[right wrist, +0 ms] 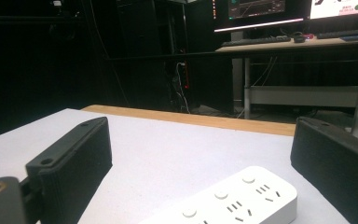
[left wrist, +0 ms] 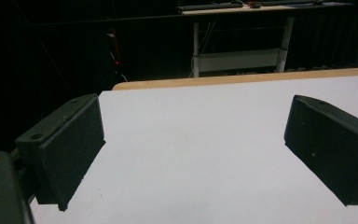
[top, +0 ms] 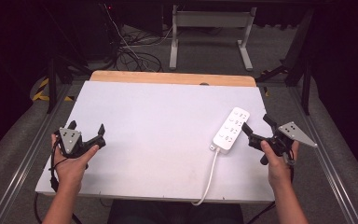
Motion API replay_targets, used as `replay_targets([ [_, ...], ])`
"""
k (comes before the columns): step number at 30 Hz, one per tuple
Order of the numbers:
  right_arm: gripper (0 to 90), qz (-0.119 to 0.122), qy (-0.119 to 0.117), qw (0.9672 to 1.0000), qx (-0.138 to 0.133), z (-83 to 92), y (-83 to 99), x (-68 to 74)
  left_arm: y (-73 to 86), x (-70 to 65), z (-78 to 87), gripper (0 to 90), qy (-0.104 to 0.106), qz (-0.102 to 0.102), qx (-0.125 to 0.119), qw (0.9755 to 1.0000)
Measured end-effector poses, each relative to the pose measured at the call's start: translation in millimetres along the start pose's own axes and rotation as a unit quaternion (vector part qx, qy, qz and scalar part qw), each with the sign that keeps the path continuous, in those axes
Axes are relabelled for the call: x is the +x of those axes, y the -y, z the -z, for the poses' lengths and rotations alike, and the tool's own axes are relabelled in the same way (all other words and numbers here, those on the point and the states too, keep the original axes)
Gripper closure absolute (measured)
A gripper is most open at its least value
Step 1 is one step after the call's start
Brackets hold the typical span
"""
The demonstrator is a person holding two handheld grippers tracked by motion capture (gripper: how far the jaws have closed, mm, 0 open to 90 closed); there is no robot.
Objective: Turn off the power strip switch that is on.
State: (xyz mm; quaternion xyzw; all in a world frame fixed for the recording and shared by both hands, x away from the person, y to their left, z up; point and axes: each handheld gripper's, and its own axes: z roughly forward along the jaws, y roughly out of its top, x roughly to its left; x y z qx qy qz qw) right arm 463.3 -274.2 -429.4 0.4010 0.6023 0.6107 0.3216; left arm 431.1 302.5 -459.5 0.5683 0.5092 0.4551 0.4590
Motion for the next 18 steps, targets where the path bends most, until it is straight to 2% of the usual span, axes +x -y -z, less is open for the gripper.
replay_targets([
  [18, 7.6, 0.0, 0.0, 1.0, 0.006, -0.6, 1.3, 1.4, -0.8, 1.1, 3.4, 5.4, -0.001, 0.002, -0.005, 1.0],
])
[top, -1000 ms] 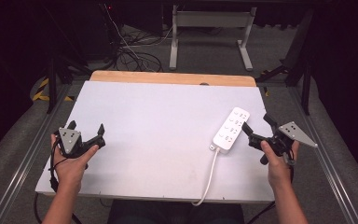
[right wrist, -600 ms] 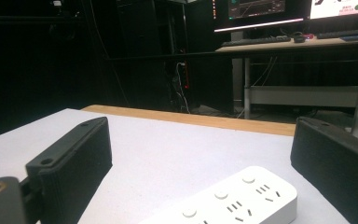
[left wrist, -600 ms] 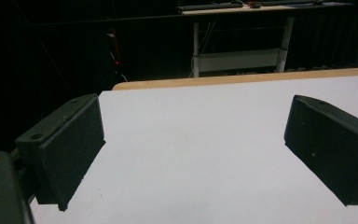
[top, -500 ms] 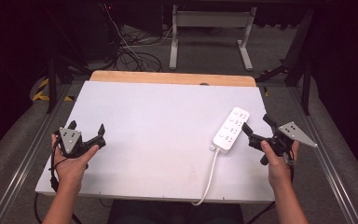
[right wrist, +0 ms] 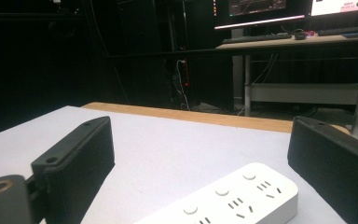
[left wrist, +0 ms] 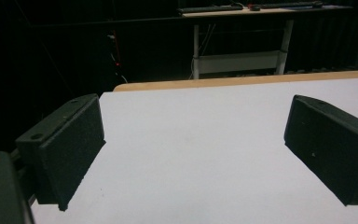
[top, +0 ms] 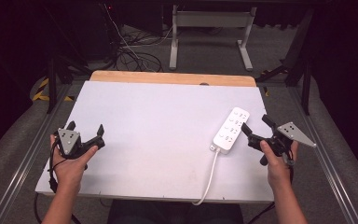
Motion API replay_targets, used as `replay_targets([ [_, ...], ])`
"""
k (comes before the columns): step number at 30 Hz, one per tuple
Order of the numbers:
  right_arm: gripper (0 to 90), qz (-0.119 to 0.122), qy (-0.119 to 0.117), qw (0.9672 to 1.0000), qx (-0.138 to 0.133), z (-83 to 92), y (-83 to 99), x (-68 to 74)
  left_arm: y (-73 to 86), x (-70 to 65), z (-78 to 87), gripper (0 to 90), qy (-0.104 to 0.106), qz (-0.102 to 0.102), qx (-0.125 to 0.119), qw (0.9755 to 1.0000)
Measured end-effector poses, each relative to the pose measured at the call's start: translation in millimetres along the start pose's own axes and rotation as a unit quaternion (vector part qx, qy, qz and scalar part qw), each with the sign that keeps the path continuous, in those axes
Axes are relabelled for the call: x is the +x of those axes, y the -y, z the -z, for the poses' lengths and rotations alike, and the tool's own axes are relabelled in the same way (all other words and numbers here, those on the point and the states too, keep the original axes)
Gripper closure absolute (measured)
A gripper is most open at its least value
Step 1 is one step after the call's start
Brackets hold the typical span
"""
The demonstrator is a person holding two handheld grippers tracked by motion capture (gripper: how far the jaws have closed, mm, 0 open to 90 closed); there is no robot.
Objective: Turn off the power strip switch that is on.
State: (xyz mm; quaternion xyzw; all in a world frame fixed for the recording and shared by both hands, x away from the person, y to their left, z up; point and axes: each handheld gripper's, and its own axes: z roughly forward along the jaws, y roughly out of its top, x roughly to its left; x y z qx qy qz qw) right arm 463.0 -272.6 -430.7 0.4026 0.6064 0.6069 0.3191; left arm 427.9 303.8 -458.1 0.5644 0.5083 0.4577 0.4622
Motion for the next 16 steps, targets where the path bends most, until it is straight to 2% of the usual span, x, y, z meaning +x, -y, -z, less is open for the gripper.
replay_targets([
  [16, 7.7, -0.002, 0.0, 1.0, 0.002, -0.6, 1.2, -1.8, 0.2, -1.2, -3.0, 5.4, 0.002, 0.0, 0.002, 1.0],
])
